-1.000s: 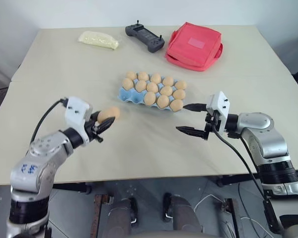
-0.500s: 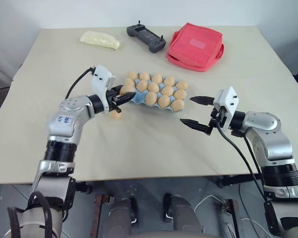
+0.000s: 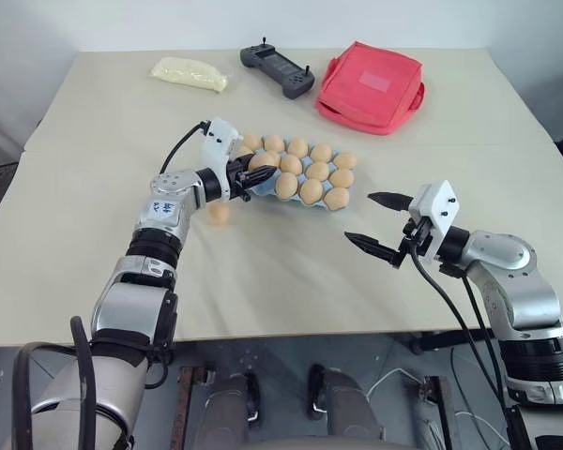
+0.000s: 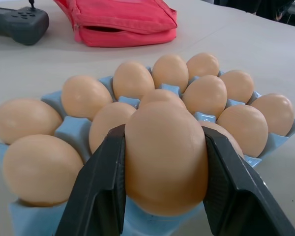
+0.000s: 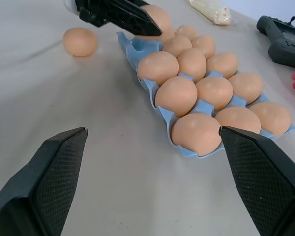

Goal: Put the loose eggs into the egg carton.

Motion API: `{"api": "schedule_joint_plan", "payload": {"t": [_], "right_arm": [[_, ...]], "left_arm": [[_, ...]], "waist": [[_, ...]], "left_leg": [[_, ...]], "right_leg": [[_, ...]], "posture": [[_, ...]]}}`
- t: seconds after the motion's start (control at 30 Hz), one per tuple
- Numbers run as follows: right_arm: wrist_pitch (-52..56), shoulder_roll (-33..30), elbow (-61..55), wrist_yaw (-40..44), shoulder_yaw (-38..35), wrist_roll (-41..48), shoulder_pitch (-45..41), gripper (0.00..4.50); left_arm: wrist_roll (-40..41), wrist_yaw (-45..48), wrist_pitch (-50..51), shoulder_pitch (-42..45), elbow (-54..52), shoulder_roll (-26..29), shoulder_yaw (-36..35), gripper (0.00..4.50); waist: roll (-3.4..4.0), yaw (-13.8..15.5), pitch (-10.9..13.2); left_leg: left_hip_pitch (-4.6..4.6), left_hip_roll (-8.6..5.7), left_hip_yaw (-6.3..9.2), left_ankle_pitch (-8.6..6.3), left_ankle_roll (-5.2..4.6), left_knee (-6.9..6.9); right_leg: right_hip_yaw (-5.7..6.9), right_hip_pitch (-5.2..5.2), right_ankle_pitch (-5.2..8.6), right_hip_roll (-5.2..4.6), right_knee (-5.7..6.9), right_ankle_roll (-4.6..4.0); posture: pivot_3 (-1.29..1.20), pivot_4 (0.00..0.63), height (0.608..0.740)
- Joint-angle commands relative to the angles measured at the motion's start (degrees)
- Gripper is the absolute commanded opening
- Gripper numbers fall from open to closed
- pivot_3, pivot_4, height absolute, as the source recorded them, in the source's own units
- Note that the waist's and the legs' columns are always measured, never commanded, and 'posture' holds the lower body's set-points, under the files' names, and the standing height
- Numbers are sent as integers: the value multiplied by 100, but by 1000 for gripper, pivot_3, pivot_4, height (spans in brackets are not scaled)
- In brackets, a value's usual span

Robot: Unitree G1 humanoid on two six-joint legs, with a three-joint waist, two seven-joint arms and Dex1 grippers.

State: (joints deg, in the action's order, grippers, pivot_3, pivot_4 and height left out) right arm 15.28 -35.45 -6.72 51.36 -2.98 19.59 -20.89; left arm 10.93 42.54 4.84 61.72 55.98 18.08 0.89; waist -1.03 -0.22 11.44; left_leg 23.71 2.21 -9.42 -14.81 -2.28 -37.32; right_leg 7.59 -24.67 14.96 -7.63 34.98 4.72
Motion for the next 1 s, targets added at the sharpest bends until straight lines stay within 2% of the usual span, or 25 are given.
{"api": "schedule_joint_plan", "payload": {"t": [0.03,0.1,0.33,0.47,0.57,0.77,0.83,1.0], "right_arm": [[12,-97,-250,-70,-229,106,35,4500],[17,-110,-257,-78,-227,108,38,4500],[26,-136,-199,-65,-169,92,-69,4500],[40,-145,-190,-41,-147,92,-112,4500],[44,-150,-191,14,-126,108,-137,4500],[20,-130,-42,156,-77,104,-245,4500],[-3,-103,55,221,-17,88,-319,4500],[-43,-51,263,381,91,59,-517,4500]], "left_arm": [[-103,-97,-329,313,327,-41,-161,1622],[-150,-216,-439,395,518,-73,-215,2355],[-204,-220,-590,451,681,-145,-381,4452],[-178,-195,-573,359,323,-58,-441,4452],[-172,-159,-349,-29,-593,189,-434,4452],[326,-16,1216,-1481,-3394,972,-733,4452],[514,-49,1818,-2213,-4372,1362,-996,4452],[957,-346,2795,-3507,-5918,1776,-1673,4452]], "waist": [[0,-2,0],[-1,1,0],[-3,2,1],[-3,0,2],[-3,-18,2],[-3,-145,2],[-3,-162,2],[-5,-136,3]], "left_leg": [[0,0,0,0,0,0],[0,0,0,0,-1,0],[3,-2,-1,-3,-6,-3],[4,-1,-1,-3,-6,-8],[4,-1,-1,-3,-6,-10],[0,3,-1,-1,-1,-5],[-3,4,-3,0,-1,-9],[-20,7,-6,1,2,-8]], "right_leg": [[0,0,0,0,0,0],[1,0,0,0,1,0],[0,-1,-1,-1,-1,3],[1,-2,-2,0,2,3],[-1,-1,-2,-1,5,3],[-4,-1,-2,3,39,3],[-6,0,-2,4,43,4],[-19,4,0,-1,35,0]], "posture": [[0,150,740],[0,150,740],[0,150,740],[0,150,740],[0,150,740],[0,150,740],[0,150,740],[0,150,740]]}}
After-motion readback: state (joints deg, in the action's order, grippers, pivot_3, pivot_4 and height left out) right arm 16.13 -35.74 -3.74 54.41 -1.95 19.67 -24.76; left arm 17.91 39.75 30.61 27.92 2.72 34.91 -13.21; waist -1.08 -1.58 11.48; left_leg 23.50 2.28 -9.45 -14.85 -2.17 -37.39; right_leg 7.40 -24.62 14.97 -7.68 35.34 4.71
